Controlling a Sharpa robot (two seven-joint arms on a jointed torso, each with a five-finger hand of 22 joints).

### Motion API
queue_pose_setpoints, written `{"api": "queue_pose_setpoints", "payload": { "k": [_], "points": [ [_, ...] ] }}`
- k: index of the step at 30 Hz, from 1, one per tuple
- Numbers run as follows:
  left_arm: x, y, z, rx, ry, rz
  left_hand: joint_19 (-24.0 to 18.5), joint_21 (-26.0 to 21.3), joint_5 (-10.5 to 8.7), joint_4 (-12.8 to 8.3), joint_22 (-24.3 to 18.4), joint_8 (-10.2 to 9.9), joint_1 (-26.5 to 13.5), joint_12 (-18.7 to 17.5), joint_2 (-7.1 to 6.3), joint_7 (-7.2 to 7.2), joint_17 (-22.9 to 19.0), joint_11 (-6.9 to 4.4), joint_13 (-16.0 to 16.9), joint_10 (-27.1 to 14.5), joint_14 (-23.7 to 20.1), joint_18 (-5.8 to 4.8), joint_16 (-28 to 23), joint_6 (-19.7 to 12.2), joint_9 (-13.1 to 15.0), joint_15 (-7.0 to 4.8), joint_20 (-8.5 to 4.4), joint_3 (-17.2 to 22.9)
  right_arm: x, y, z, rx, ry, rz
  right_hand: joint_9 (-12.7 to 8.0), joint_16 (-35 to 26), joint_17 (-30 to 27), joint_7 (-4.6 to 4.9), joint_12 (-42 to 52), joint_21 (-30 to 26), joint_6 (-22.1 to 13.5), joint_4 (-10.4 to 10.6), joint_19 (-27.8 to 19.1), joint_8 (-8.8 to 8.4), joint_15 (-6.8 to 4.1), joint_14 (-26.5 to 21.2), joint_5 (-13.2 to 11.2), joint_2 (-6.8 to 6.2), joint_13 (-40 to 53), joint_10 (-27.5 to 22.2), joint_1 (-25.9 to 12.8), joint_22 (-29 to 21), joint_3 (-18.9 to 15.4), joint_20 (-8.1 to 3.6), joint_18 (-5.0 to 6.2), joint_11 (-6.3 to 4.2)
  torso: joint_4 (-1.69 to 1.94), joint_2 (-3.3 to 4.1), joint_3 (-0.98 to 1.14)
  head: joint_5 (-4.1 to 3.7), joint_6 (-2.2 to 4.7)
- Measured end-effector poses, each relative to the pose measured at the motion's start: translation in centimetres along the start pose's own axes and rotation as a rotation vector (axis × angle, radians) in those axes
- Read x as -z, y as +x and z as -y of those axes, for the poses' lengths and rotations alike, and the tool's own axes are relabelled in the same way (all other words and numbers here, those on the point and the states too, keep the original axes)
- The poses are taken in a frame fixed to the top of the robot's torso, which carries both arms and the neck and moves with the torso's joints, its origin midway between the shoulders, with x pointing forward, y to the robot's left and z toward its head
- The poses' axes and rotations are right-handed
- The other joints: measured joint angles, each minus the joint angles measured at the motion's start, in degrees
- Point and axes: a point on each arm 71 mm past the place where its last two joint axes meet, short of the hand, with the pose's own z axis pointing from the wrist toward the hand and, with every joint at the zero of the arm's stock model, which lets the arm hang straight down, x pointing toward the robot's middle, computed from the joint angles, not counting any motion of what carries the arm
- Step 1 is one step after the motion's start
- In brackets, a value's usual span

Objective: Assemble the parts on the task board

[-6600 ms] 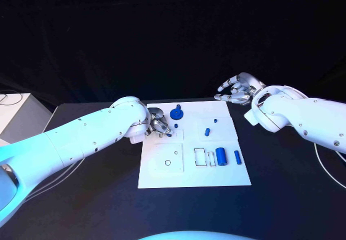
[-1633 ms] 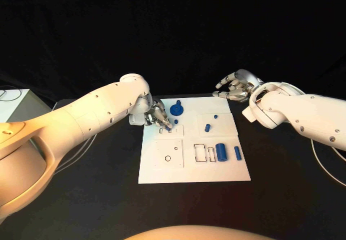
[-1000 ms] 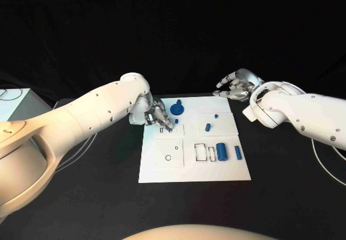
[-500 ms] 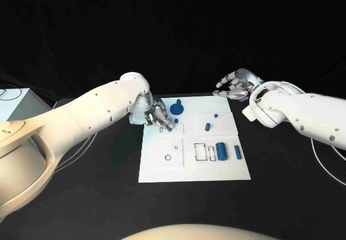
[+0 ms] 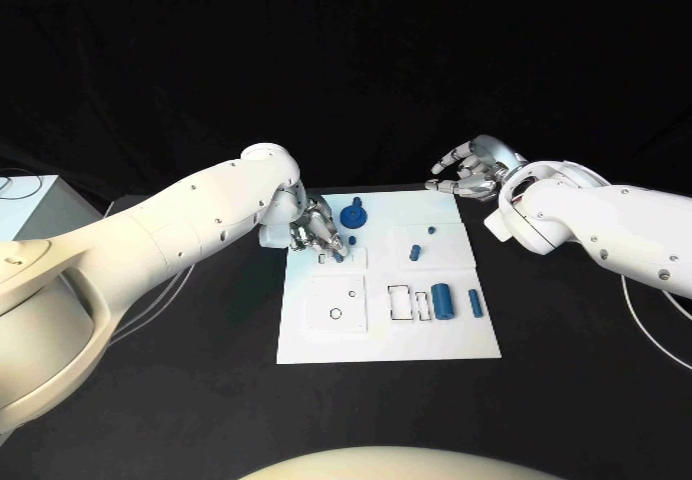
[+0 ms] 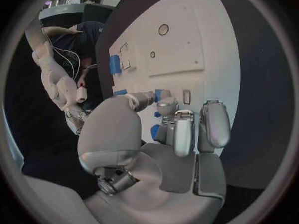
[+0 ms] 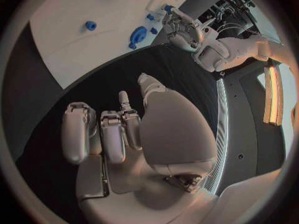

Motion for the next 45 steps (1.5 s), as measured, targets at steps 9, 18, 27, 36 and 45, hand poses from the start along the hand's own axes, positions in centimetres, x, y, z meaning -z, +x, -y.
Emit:
{"api": "queue_pose_setpoints", "payload": {
  "k": [9,18,27,36,45],
  "points": [
    [-0.05,0.03,0.00,-0.002,-0.002,-0.004,0.0,0.0,0.00,0.0,0.0,0.0,0.0,0.0,-0.01,0.01,0.0,0.00,0.0,0.0,0.0,0.00,0.0,0.0,0.0,0.00,0.00,0.0,0.00,0.00,0.00,0.000,0.000,0.000,0.0,0.0,0.0,0.00,0.0,0.0,0.0,0.0,0.0,0.00,0.00,0.0,0.0,0.00,0.0,0.0,0.0,0.0,0.0,0.00,0.00,0.00,0.02,0.00,0.01,-0.04,-0.10],
    [-0.14,0.03,-0.05,-0.003,-0.006,-0.005,0.0,0.0,-0.01,0.0,0.0,0.0,0.0,0.0,-0.03,0.03,0.0,0.00,0.0,0.0,0.0,0.00,0.0,0.0,0.0,0.00,0.00,0.0,-0.02,0.02,-0.02,0.000,0.000,0.000,0.0,0.0,0.0,0.00,0.0,0.0,0.0,0.0,0.0,0.00,0.00,0.0,0.0,0.00,0.0,0.0,0.0,0.0,0.0,0.00,0.00,0.00,0.00,0.01,0.02,-0.04,-0.23],
    [-0.19,0.03,-0.21,-0.003,-0.011,-0.008,0.0,0.0,-0.05,-0.2,0.0,-0.3,0.1,0.0,0.11,0.04,0.0,0.00,0.0,0.0,0.0,0.00,0.0,0.0,0.0,0.00,0.00,-0.2,-0.04,0.05,-0.05,0.000,-0.001,-0.001,0.0,0.0,0.0,0.00,0.0,0.0,0.0,0.0,0.0,0.00,0.00,0.0,0.0,0.00,0.0,0.0,0.0,0.0,0.0,0.00,0.00,0.00,0.04,0.01,0.02,-0.07,-0.34],
    [-0.24,0.00,-0.32,-0.006,-0.017,-0.008,0.0,0.0,0.28,-0.2,0.0,-0.5,0.1,0.0,0.12,0.05,0.0,0.00,0.1,0.0,0.0,0.00,0.0,0.0,0.1,0.00,0.00,-0.2,-0.02,0.04,-0.02,0.000,0.000,-0.001,0.0,0.0,0.0,0.00,0.0,0.0,0.0,0.0,0.0,0.00,0.00,0.0,0.0,0.00,0.0,0.0,0.0,0.0,0.0,0.00,0.00,0.00,-0.01,0.02,0.04,-0.08,-0.48],
    [-0.45,0.10,-0.23,-0.009,-0.021,-0.010,0.0,0.0,0.28,-0.2,0.0,-0.5,0.2,0.0,0.16,0.01,0.0,0.00,0.1,0.0,0.0,0.00,0.0,0.2,0.2,0.00,0.00,-0.2,-0.02,0.06,-0.05,0.000,-0.001,-0.001,0.0,0.0,0.0,0.00,0.0,0.0,0.0,0.0,0.0,0.00,0.00,0.0,0.0,0.00,0.0,0.0,0.0,0.0,0.0,0.00,0.00,0.00,-0.01,0.03,0.04,-0.20,-0.60]
  ]
}}
